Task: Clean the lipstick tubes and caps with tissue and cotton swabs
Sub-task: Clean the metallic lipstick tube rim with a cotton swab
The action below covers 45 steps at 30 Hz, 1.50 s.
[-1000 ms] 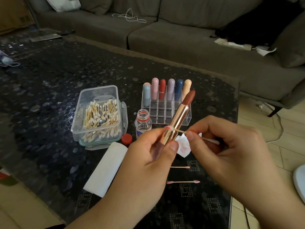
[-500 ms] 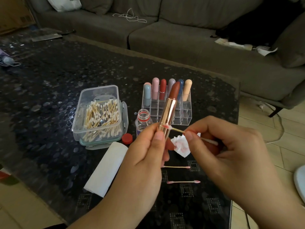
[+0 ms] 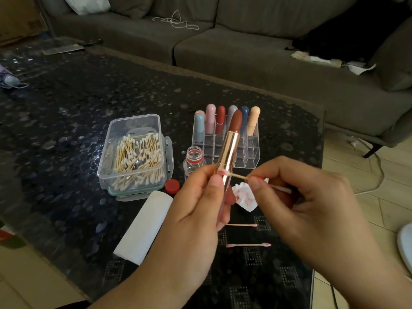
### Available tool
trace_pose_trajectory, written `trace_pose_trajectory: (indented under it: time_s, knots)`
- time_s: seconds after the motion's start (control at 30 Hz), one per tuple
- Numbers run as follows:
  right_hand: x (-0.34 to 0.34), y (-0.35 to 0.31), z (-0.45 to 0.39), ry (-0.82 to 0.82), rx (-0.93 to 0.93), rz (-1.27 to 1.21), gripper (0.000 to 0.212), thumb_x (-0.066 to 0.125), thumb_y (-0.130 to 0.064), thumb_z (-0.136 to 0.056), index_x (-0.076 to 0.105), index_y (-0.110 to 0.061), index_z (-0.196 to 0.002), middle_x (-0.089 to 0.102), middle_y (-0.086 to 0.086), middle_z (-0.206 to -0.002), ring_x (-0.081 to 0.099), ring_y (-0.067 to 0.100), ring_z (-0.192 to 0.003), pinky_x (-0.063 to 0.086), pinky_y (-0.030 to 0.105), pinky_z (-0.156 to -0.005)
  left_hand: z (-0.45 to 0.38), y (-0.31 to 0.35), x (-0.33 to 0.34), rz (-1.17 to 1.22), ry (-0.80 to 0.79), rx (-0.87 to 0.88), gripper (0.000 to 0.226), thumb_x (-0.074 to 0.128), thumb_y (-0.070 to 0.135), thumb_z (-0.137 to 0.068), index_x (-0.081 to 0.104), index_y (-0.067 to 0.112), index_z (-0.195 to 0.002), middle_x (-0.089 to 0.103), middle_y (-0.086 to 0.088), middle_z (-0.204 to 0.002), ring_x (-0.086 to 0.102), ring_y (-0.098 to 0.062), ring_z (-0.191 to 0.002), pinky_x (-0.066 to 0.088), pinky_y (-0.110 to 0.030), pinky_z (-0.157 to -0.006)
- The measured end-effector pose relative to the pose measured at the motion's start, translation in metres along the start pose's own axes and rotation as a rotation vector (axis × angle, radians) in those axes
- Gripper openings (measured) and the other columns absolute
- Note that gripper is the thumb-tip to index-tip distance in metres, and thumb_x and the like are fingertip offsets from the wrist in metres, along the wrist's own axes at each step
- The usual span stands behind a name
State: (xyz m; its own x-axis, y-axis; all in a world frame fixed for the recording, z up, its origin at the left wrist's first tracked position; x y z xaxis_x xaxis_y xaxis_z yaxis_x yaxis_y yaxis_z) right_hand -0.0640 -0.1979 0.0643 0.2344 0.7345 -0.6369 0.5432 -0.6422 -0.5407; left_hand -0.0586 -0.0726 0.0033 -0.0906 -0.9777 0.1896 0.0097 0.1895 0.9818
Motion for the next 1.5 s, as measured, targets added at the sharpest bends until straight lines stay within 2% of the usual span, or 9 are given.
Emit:
trace_pose_trajectory:
  time_s: [0.1,0.2,0.3,0.47,0.87,1.13,1.2,1.3,1.5]
  knots:
    - [-0.002,0.002,0.000,0.031,0.026,-0.009,0.015,0.052,-0.030,-0.087,0.063,-0.024,-0.078,0.049,-0.016,-0.055,0.048,-0.001,-0.052,0.030,0.000,-0.048,0.000,0.001,0.001,-0.022,-0.038,0.031,0.024,0.044,0.043,-0.082,0.066,0.044,-0.090,0.060,0.006,-0.071,0.049,-0.014,-0.066,0.041,-0.029,-0.066]
    - [0.001,0.000,0.000,-0.016,0.005,-0.040,0.014,0.054,-0.030,-0.087,0.063,-0.027,-0.076,0.050,-0.008,-0.056,0.045,-0.003,-0.049,0.028,0.000,-0.048,0.000,-0.001,0.002,-0.064,-0.065,0.035,0.023,0.045,0.042,-0.080,0.064,0.044,-0.093,0.062,0.010,-0.075,0.054,-0.007,-0.071,0.043,-0.030,-0.072]
    - [0.000,0.002,0.000,0.008,0.024,-0.044,0.016,0.053,-0.030,-0.087,0.064,-0.024,-0.077,0.045,-0.019,-0.053,0.044,-0.005,-0.049,0.027,-0.001,-0.048,0.000,0.000,0.002,-0.137,-0.064,0.096,0.016,0.053,0.045,-0.080,0.059,0.046,-0.095,0.061,0.013,-0.075,0.055,-0.003,-0.068,0.046,-0.029,-0.068]
    - [0.000,0.000,0.000,-0.016,0.010,-0.010,0.019,0.052,-0.030,-0.087,0.065,-0.022,-0.076,0.050,-0.011,-0.052,0.046,-0.001,-0.051,0.028,0.000,-0.047,-0.002,0.003,-0.001,-0.205,-0.010,0.136,0.015,0.055,0.036,-0.079,0.054,0.045,-0.091,0.061,0.014,-0.077,0.057,-0.003,-0.067,0.048,-0.033,-0.068]
    - [-0.002,0.002,0.000,0.015,0.032,-0.055,0.019,0.052,-0.029,-0.088,0.065,-0.020,-0.078,0.048,-0.017,-0.054,0.046,-0.003,-0.050,0.028,0.001,-0.048,-0.001,0.006,-0.004,-0.248,0.033,0.167,0.020,0.058,0.034,-0.077,0.053,0.046,-0.091,0.063,0.014,-0.084,0.058,-0.003,-0.069,0.047,-0.033,-0.070]
    - [-0.004,0.009,0.000,0.007,0.048,-0.088,0.020,0.051,-0.033,-0.089,0.066,-0.022,-0.080,0.052,-0.010,-0.061,0.044,-0.003,-0.049,0.028,0.001,-0.047,-0.001,0.005,0.000,-0.160,-0.041,0.125,0.019,0.055,0.037,-0.080,0.062,0.037,-0.098,0.066,0.012,-0.079,0.061,-0.001,-0.071,0.050,-0.019,-0.068]
    - [-0.002,0.008,0.000,-0.028,0.034,-0.083,0.019,0.051,-0.033,-0.088,0.065,-0.023,-0.080,0.055,-0.009,-0.065,0.045,-0.002,-0.049,0.029,0.001,-0.047,-0.001,0.002,0.002,-0.135,-0.061,0.097,0.022,0.052,0.036,-0.081,0.064,0.032,-0.099,0.066,0.009,-0.079,0.061,-0.004,-0.069,0.051,-0.021,-0.065]
    - [-0.011,0.016,0.000,0.069,0.093,-0.095,0.017,0.050,-0.036,-0.089,0.064,-0.027,-0.082,0.055,-0.015,-0.066,0.047,-0.002,-0.049,0.030,0.002,-0.047,-0.001,-0.003,0.006,-0.085,-0.110,0.053,0.024,0.050,0.040,-0.084,0.068,0.033,-0.098,0.065,0.004,-0.078,0.057,-0.011,-0.065,0.049,-0.030,-0.065]
    - [-0.020,0.021,0.000,0.079,0.114,-0.234,0.015,0.053,-0.041,-0.087,0.064,-0.031,-0.089,0.064,-0.013,-0.067,0.059,0.005,-0.058,0.049,0.016,-0.053,0.000,-0.005,0.013,0.219,-0.177,-0.107,0.027,0.051,0.035,-0.078,0.068,0.025,-0.097,0.053,-0.001,-0.068,0.042,-0.010,-0.054,0.041,-0.021,-0.051]
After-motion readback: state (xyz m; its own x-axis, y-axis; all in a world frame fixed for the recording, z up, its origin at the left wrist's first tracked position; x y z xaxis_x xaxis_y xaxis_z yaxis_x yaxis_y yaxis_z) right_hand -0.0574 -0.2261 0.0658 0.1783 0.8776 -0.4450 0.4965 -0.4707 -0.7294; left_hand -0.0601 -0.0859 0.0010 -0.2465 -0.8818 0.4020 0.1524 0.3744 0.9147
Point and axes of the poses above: each hand's wrist, its own z-axis away from the middle knuckle, its own x-axis out of the palm, y = z × x, the point moved 7 cm from there along -z, towards the middle knuckle
